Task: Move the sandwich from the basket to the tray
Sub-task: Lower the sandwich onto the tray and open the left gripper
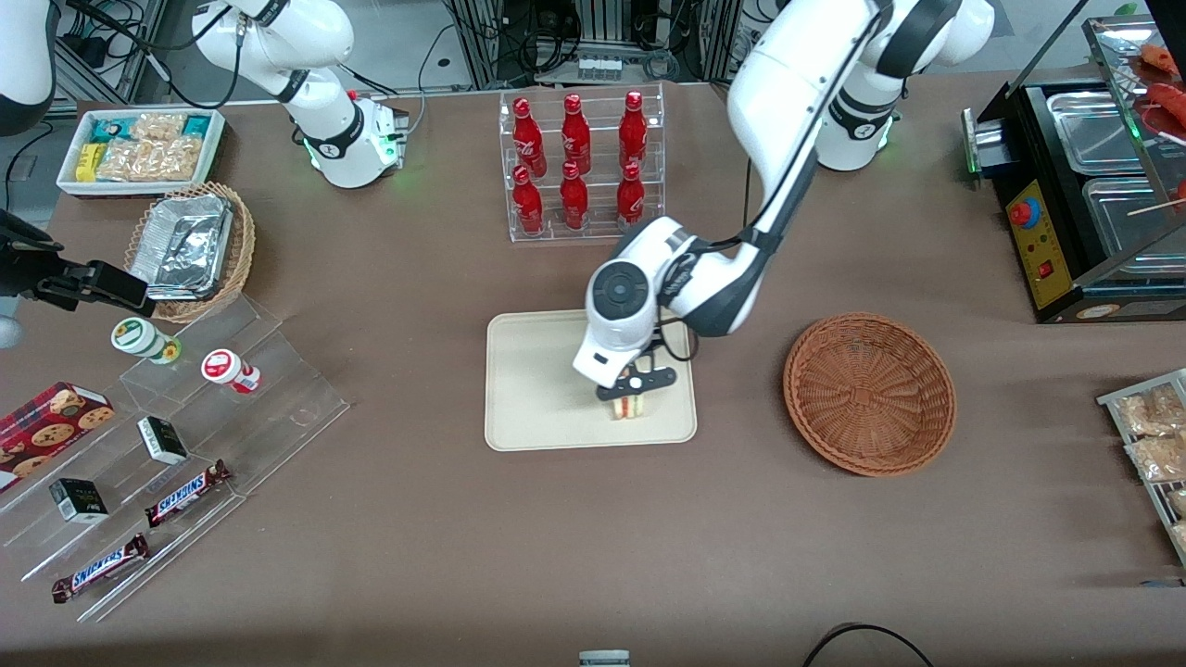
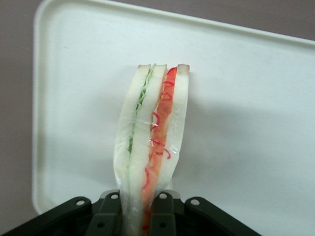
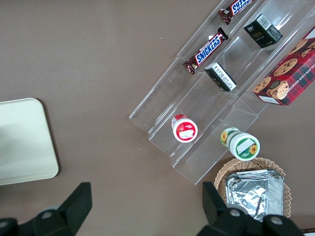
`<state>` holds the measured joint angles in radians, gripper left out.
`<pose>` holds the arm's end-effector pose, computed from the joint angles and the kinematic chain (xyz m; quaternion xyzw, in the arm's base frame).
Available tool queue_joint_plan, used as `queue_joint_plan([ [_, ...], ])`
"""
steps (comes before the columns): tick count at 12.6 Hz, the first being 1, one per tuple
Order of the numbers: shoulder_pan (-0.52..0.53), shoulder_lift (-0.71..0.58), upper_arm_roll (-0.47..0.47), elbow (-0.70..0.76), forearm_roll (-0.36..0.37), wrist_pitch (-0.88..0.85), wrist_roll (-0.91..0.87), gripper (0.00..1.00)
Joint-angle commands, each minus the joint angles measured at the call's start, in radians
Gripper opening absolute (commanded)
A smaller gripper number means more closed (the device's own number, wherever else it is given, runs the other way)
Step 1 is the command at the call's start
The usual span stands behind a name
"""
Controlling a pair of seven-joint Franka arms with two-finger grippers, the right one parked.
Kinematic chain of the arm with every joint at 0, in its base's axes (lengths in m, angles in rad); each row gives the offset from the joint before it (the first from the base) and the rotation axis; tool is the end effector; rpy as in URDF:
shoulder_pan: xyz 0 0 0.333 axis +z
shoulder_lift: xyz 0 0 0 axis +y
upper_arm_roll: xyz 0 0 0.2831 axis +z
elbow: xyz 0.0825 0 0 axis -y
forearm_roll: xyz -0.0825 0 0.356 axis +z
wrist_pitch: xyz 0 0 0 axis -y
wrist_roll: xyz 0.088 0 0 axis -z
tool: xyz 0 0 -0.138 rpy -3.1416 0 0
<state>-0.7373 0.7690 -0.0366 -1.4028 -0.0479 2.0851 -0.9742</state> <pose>0.4807 -0.4700 0.2011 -0.9916 -0.1170 0.0532 0.0117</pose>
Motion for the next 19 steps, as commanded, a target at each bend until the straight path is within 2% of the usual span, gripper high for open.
queue_joint_plan([
  [1, -0.039, 0.067, 0.012, 0.108, 0.008, -0.023, -0.061, 0.00],
  [8, -0.040, 0.098, 0.012, 0.143, -0.044, -0.043, -0.104, 0.00],
  [9, -0.040, 0.101, 0.012, 0.143, -0.044, -0.039, -0.107, 0.33],
  [10, -0.040, 0.111, 0.012, 0.143, -0.044, -0.034, -0.109, 0.96],
  [11, -0.040, 0.119, 0.012, 0.145, -0.044, -0.031, -0.110, 1.00],
  [15, -0.039, 0.064, 0.015, 0.145, -0.038, -0.049, -0.100, 1.00],
  [19, -0.028, -0.037, 0.023, 0.146, -0.030, -0.151, -0.092, 1.00],
])
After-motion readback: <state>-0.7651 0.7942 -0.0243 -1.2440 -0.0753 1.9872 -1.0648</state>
